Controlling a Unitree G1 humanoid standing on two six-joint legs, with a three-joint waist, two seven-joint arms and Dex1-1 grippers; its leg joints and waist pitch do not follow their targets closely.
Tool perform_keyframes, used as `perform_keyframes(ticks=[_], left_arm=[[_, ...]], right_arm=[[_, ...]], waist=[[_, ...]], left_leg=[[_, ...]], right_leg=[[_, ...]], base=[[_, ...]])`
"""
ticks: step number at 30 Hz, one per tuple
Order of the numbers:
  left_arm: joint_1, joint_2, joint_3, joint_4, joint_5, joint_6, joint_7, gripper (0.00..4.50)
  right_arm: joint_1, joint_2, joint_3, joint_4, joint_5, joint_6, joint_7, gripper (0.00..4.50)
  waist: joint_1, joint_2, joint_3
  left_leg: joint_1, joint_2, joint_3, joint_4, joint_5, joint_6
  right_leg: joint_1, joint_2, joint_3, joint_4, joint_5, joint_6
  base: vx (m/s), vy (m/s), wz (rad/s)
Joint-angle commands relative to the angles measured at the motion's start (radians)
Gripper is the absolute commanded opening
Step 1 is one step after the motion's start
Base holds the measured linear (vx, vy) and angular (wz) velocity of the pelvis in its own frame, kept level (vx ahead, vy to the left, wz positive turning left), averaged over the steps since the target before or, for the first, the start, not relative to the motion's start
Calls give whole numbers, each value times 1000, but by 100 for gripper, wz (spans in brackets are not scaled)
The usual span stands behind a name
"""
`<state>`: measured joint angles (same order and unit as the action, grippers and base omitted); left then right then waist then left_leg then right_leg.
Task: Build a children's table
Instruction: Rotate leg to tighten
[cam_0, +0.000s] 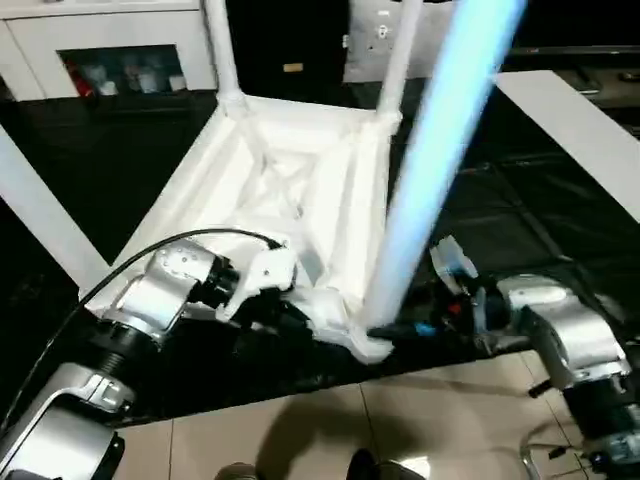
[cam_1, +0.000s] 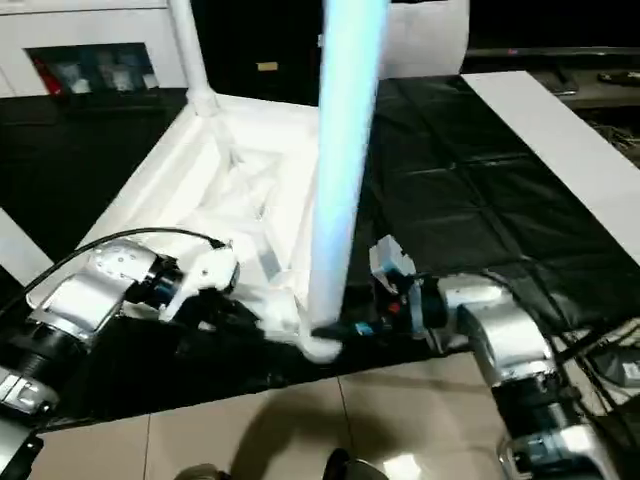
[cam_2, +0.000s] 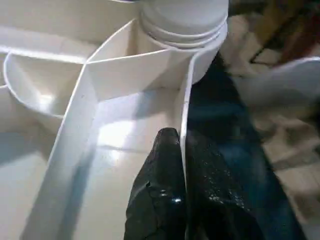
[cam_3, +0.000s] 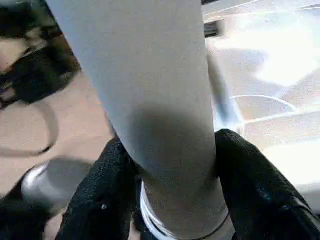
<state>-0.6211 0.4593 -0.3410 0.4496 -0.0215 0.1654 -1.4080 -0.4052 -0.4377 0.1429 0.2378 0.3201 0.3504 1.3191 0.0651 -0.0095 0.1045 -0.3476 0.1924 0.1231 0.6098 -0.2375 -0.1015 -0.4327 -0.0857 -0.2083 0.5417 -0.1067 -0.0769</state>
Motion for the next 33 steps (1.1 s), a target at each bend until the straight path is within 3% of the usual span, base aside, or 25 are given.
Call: perform_keyframes(ticks=[1,2,4,6,7,8,9,10,11,13,15,16,17,18,19,20,23,25,27,29,31,32,33], left_arm=[[10,-47,8,-52,-11,55,72,0],[14,-59,17,-72,-6,88,112,0],[22,-88,40,-110,1,156,198,0],[27,-119,57,-137,11,211,268,0],[27,-129,59,-143,16,226,289,0],[22,-163,69,-152,26,266,354,0],[21,-168,71,-152,27,271,364,0],[14,-198,80,-151,32,298,419,0],[11,-210,85,-151,34,309,443,0],[-1,-248,99,-143,44,324,508,0],[-11,-284,112,-140,55,341,568,0],[-18,-315,119,-139,65,347,619,0],[-24,-341,121,-139,71,353,656,0],[-28,-360,120,-137,78,356,681,0],[-32,-373,115,-134,86,354,699,0],[-32,-379,106,-136,94,357,709,0],[-28,-376,101,-142,101,350,723,0],[-24,-357,92,-138,113,330,715,0],[-12,-335,84,-140,122,322,699,0],[-5,-316,83,-141,122,313,683,0],[-3,-306,82,-139,123,306,672,0],[1,-283,77,-135,121,285,639,0],[4,-263,71,-131,117,268,608,0]], right_arm=[[5,55,15,-41,20,15,-58,207],[5,81,10,-44,3,24,-118,206],[5,140,-4,-47,-29,40,-245,206],[3,189,-8,-41,-68,47,-357,205],[2,204,-8,-37,-79,49,-390,205],[-6,251,-13,-23,-110,57,-491,202],[-7,259,-14,-20,-114,59,-507,202],[-18,296,-20,0,-133,65,-585,201],[-24,312,-22,10,-140,66,-617,200],[-47,355,-41,47,-159,60,-713,199],[-69,397,-62,83,-177,53,-806,197],[-87,430,-82,112,-193,45,-881,197],[-103,462,-109,138,-192,27,-940,197],[-115,486,-131,157,-189,11,-984,231],[-125,503,-152,173,-192,-14,-1031,265],[-130,516,-166,180,-199,-38,-1067,268],[-117,515,-160,165,-213,-61,-1071,294],[-100,485,-158,146,-231,-87,-1062,306],[-78,444,-164,130,-228,-110,-1015,325],[-59,411,-170,106,-219,-112,-969,350],[-49,392,-169,94,-212,-118,-940,358],[-32,350,-170,72,-205,-134,-895,370],[-22,316,-168,56,-192,-144,-842,382]], waist=[[-5,-10,-85],[-22,-6,-84],[-36,-8,-86],[-59,0,-85],[-65,5,-86],[-81,12,-82],[-86,11,-80],[-90,10,-81],[-97,7,-78],[-106,6,-77],[-115,13,-77],[-120,15,-81],[-119,16,-83],[-119,12,-84],[-118,11,-84],[-110,7,-91],[-103,5,-95],[-97,8,-104],[-89,4,-107],[-81,-1,-106],[-69,0,-102],[-64,-1,-97],[-63,-1,-98]], left_leg=[[-13,18,16,-63,-36,88],[-17,20,12,-62,-52,79],[-22,21,9,-61,-58,74],[-19,22,8,-59,-85,70],[-19,28,6,-60,-90,74],[-12,51,-1,-65,-111,77],[-11,53,-3,-65,-124,74],[-14,51,-4,-63,-131,68],[-3,38,3,-60,-163,63],[3,33,7,-57,-180,62],[7,44,0,-58,-207,69],[-8,74,-16,-70,-209,80],[-7,77,-19,-72,-207,80],[-2,63,-11,-68,-189,73],[0,47,-5,-63,-171,67],[-2,26,7,-63,-110,75],[-8,28,2,-65,-29,101],[-16,31,-2,-62,46,129],[-20,38,-6,-55,149,173],[-21,31,1,-52,154,195],[-17,25,9,-55,108,193],[-16,24,14,-57,66,178],[-16,22,16,-57,56,173]], right_leg=[[100,-62,50,-96,-529,87],[102,-61,43,-100,-531,101],[106,-61,40,-101,-524,111],[106,-60,26,-115,-543,120],[111,-62,24,-116,-537,119],[112,-68,21,-121,-512,106],[113,-69,19,-123,-515,103],[117,-70,18,-119,-515,104],[109,-68,11,-135,-565,120],[106,-64,2,-145,-593,132],[112,-65,-6,-149,-601,146],[127,-76,15,-117,-532,133],[125,-81,21,-110,-515,123],[115,-87,27,-114,-511,104],[112,-87,23,-120,-521,97],[114,-83,25,-117,-493,82],[111,-75,40,-92,-386,44],[119,-77,48,-68,-308,14],[116,-76,58,-41,-182,-34],[112,-75,64,-36,-172,-51],[112,-74,64,-48,-237,-41],[110,-72,61,-60,-313,-15],[111,-69,61,-62,-328,-3]], base=[[0,0,0],[0,0,0],[0,0,0],[0,0,0],[0,0,0],[0,0,0],[0,0,0],[0,0,0],[0,0,0],[0,0,0],[0,0,0],[0,0,0],[0,0,0],[0,0,0],[0,0,0],[0,0,0],[0,0,0],[28,-6,1],[0,0,0],[0,0,0],[0,0,0],[0,0,0],[0,0,0]])
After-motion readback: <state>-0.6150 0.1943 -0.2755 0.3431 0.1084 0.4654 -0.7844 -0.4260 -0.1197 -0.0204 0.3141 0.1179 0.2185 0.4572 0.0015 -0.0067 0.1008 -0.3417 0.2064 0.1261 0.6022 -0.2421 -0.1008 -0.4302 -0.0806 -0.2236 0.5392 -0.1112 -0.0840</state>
